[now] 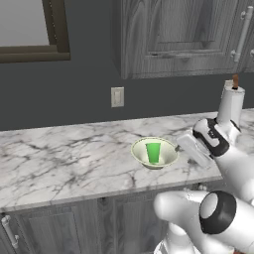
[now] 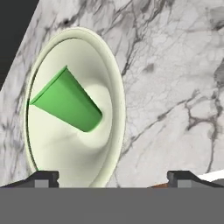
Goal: Place the cup inside the bowl on the dining table and move the bowl to any counter.
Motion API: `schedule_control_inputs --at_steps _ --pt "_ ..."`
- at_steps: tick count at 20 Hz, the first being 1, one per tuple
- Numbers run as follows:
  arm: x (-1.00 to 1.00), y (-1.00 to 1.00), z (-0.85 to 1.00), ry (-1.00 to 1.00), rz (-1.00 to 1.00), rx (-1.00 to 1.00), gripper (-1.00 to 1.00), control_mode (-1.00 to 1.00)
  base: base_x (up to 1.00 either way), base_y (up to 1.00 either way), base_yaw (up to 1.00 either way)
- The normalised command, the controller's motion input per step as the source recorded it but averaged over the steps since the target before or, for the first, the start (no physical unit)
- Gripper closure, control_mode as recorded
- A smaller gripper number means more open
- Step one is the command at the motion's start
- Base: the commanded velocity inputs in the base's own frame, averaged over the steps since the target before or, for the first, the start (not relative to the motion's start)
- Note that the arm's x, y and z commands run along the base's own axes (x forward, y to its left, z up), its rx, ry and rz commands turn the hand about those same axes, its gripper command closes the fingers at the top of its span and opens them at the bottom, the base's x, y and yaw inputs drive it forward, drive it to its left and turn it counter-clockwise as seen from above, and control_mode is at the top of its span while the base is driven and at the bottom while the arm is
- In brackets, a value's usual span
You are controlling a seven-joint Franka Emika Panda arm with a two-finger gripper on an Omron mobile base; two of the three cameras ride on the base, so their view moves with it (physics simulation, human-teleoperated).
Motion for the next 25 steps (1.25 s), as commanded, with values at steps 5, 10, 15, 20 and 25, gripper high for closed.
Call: schedule_control_inputs --at_steps 5,10,15,20,25 --pt "-0.7 0.05 0.33 -0.06 0.0 -0.01 -1.0 -1.0 0.0 0.0 0.0" --pt "-0.62 0.15 0.31 -0.03 0.0 -0.03 -1.0 -1.0 0.0 0.0 0.0" --pt "-0.67 0.12 0.49 -0.02 0.0 -0.09 -1.0 -1.0 0.0 0.0 0.0" --pt "-0.75 0.01 0.52 -0.01 0.0 -0.11 -1.0 -1.0 0.0 0.0 0.0" --pt "-0.73 0.02 0.58 0.0 0.0 -0.12 -1.0 -1.0 0.0 0.0 0.0"
